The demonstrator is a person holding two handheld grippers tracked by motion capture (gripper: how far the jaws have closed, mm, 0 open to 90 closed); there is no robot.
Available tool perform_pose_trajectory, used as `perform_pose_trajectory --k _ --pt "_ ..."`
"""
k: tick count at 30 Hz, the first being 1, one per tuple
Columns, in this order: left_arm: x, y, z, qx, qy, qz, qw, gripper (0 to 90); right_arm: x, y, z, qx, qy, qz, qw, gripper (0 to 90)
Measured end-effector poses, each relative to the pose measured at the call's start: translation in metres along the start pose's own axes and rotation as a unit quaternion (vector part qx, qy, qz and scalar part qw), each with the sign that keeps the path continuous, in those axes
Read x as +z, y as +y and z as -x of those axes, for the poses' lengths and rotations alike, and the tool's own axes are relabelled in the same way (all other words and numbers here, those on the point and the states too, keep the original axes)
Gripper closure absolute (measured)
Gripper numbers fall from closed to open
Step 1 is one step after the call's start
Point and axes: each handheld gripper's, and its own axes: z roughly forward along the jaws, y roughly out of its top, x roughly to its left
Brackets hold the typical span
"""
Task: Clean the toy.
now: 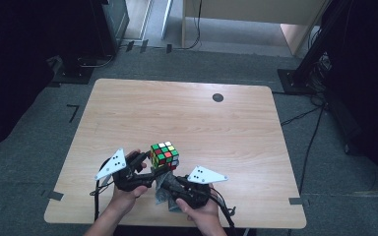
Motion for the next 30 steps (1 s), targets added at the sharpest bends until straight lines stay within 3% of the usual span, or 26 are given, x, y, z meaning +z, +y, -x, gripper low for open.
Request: perform_pose_trajectory --k 2,3,4,6,7,9,10,12,15,16,19,23,27,29,30 --pt "-0.002 0.002 -0.001 0.014 0.013 -0.004 0.9998 34.3 -0.001 0.001 0.006 -0.002 -0.019 -0.018 0.9997 71.0" --pt "-0.004 0.002 -0.002 0.028 0.023 -0.011 0.9993 34.3 -0.002 0.000 0.011 -0.005 -0.048 -0.027 0.9985 70.9" --pt "-0.004 0.001 -0.002 0.042 0.033 -0.020 0.9984 34.3 -0.005 -0.001 0.019 -0.006 -0.089 -0.036 0.9953 70.7" --pt "-0.003 -0.002 -0.001 0.076 0.049 -0.042 0.9950 34.3 -0.011 -0.002 0.033 0.007 -0.136 -0.040 0.9899 70.4" --pt "-0.002 -0.003 0.000 0.087 0.053 -0.050 0.9935 34.3 -0.016 -0.002 0.042 0.010 -0.167 -0.041 0.9850 70.3" --pt "0.001 -0.006 0.003 0.110 0.057 -0.069 0.9898 34.3 -0.023 -0.003 0.055 0.009 -0.208 -0.043 0.9771 70.1" --pt "0.003 -0.008 0.004 0.117 0.057 -0.076 0.9886 34.3 -0.025 -0.004 0.060 0.011 -0.216 -0.043 0.9754 69.8" --pt "0.005 -0.010 0.005 0.122 0.054 -0.083 0.9876 34.3 -0.028 -0.004 0.067 -0.001 -0.246 -0.052 0.9680 69.2" --pt "0.006 -0.010 0.007 0.125 0.050 -0.086 0.9872 34.3 -0.029 -0.007 0.075 -0.042 -0.308 -0.084 0.9465 68.4" --pt "0.006 -0.010 0.006 0.124 0.050 -0.085 0.9873 34.3 -0.031 -0.009 0.079 -0.040 -0.319 -0.089 0.9425 68.3" --pt "0.005 -0.009 0.003 0.117 0.053 -0.084 0.9881 34.3 -0.033 -0.011 0.086 -0.043 -0.336 -0.102 0.9355 68.3" --pt "0.003 -0.010 -0.001 0.107 0.066 -0.087 0.9882 34.3 -0.031 -0.015 0.093 -0.047 -0.338 -0.132 0.9307 64.0" --pt "0.001 -0.010 -0.004 0.101 0.067 -0.088 0.9887 34.2 -0.025 -0.020 0.096 -0.050 -0.347 -0.149 0.9244 47.9" --pt "0.001 -0.010 -0.005 0.099 0.067 -0.088 0.9890 34.3 -0.025 -0.019 0.096 -0.048 -0.339 -0.155 0.9266 44.6" --pt "0.001 -0.010 -0.005 0.099 0.067 -0.087 0.9890 34.3 -0.026 -0.018 0.095 -0.047 -0.329 -0.154 0.9306 42.4"
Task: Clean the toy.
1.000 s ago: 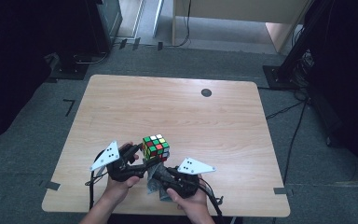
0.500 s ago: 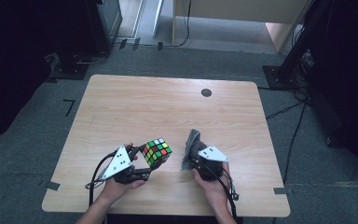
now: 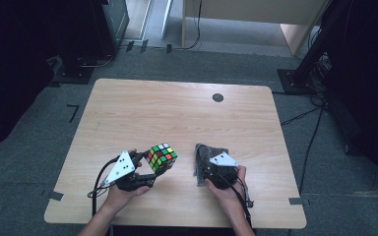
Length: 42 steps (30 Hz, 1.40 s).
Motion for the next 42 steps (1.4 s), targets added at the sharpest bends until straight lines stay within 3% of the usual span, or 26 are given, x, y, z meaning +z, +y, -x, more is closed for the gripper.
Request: perform_pose_trajectory --k 6,10,13,16,21,24,31,34,36,39,42 --pt "0.000 -0.002 -0.002 -0.002 0.001 -0.003 1.0000 34.3 -0.019 0.012 0.006 0.018 -0.001 0.035 0.9992 30.8" --pt "0.002 -0.002 0.000 0.005 0.000 -0.007 1.0000 34.3 -0.040 0.024 0.000 0.036 0.012 0.087 0.9955 30.6" --pt "0.004 -0.003 0.003 0.015 0.000 -0.012 0.9998 34.3 -0.059 0.037 -0.012 0.048 0.052 0.132 0.9887 31.4" --pt "0.007 -0.005 0.009 0.030 0.001 -0.014 0.9994 34.3 -0.074 0.047 -0.029 0.074 0.126 0.163 0.9758 31.2" --pt "0.013 -0.008 0.021 0.059 0.006 -0.018 0.9981 34.3 -0.078 0.052 -0.051 0.096 0.192 0.160 0.9634 28.8" --pt "0.015 -0.009 0.026 0.070 0.006 -0.014 0.9974 34.3 -0.073 0.052 -0.055 0.110 0.205 0.147 0.9615 26.1" --pt "0.015 -0.009 0.033 0.090 0.005 0.000 0.9960 34.3 -0.062 0.048 -0.056 0.165 0.244 0.121 0.9481 21.2" --pt "0.016 -0.010 0.038 0.107 0.005 0.000 0.9942 34.2 -0.057 0.046 -0.057 0.175 0.244 0.110 0.9474 21.0" --pt "0.018 -0.010 0.041 0.119 0.003 0.000 0.9929 34.2 -0.055 0.045 -0.057 0.181 0.251 0.105 0.9450 22.2" --pt "0.019 -0.011 0.046 0.137 0.004 -0.005 0.9906 34.2 -0.054 0.045 -0.059 0.186 0.256 0.100 0.9434 30.7" --pt "0.021 -0.011 0.047 0.137 0.004 -0.008 0.9905 34.2 -0.054 0.044 -0.061 0.182 0.249 0.099 0.9461 33.5"
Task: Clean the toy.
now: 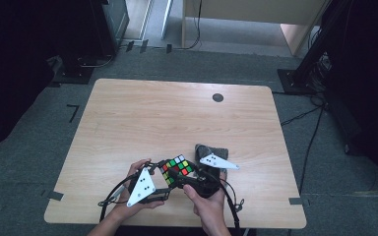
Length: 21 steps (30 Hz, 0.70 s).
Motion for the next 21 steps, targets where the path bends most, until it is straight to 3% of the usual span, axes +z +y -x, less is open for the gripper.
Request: perform_pose_trajectory --k 4,6,9,12,14,17,19,21 --pt "0.004 0.001 0.005 0.012 0.013 -0.015 0.9997 33.0 0.000 -0.002 -0.007 -0.025 -0.041 0.000 0.9988 34.1" --pt "0.006 0.004 0.008 0.027 0.020 -0.022 0.9992 31.1 0.002 -0.004 -0.012 -0.041 -0.063 -0.005 0.9972 34.1" --pt "0.007 0.005 0.010 0.031 0.022 -0.029 0.9988 30.7 0.005 -0.007 -0.018 -0.065 -0.090 -0.014 0.9937 34.1" --pt "0.003 0.005 0.002 0.003 0.002 -0.022 0.9997 33.9 0.004 -0.006 -0.019 -0.074 -0.090 -0.014 0.9931 33.6" --pt "0.002 0.004 -0.002 -0.005 0.002 -0.026 0.9997 34.1 0.002 -0.004 -0.017 -0.070 -0.073 -0.003 0.9949 31.2" --pt "-0.001 0.001 -0.012 -0.039 0.001 -0.022 0.9990 34.2 -0.008 0.003 -0.017 -0.071 -0.039 0.021 0.9965 28.9" --pt "-0.005 0.001 -0.021 -0.071 0.004 -0.015 0.9973 34.2 -0.016 0.008 -0.016 -0.082 -0.025 0.047 0.9953 28.6" --pt "-0.009 0.000 -0.033 -0.120 0.008 -0.006 0.9928 34.2 -0.022 0.010 -0.014 -0.089 -0.019 0.072 0.9933 28.8"
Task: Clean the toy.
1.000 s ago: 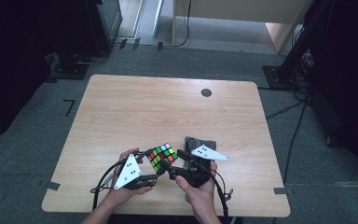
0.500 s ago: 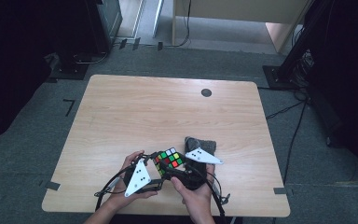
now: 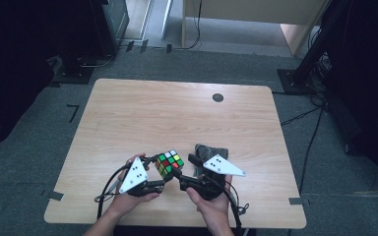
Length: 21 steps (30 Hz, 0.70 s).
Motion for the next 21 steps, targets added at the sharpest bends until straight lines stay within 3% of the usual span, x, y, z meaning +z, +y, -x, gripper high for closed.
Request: perform_pose_trajectory --k 2,3,6,9,13,14,16,21 --pt "-0.004 0.002 -0.012 -0.055 -0.002 0.013 0.9984 34.2 -0.003 -0.002 0.004 -0.010 -0.005 0.021 0.9997 30.1" --pt "-0.007 0.003 -0.018 -0.086 -0.003 0.024 0.9960 34.2 -0.003 -0.004 0.005 -0.014 -0.007 0.025 0.9996 30.6" --pt "-0.013 0.006 -0.028 -0.139 -0.003 0.048 0.9891 34.2 0.005 -0.016 0.008 -0.033 -0.018 0.019 0.9991 31.1" --pt "-0.015 0.008 -0.030 -0.163 -0.008 0.059 0.9849 34.2 0.018 -0.030 0.008 -0.043 -0.019 0.003 0.9989 30.4" --pt "-0.011 0.010 -0.024 -0.174 -0.016 0.058 0.9830 34.2 0.031 -0.041 -0.001 -0.063 -0.008 -0.006 0.9979 26.8" --pt "-0.009 0.011 -0.021 -0.180 -0.021 0.061 0.9815 34.2 0.032 -0.043 -0.004 -0.068 -0.008 -0.005 0.9977 25.4" --pt "-0.007 0.012 -0.017 -0.182 -0.028 0.060 0.9810 34.2 0.035 -0.045 -0.009 -0.073 -0.010 0.000 0.9973 23.7" --pt "-0.002 0.014 -0.008 -0.199 -0.046 0.058 0.9771 34.1 0.034 -0.048 -0.012 -0.079 -0.035 0.022 0.9960 23.5"
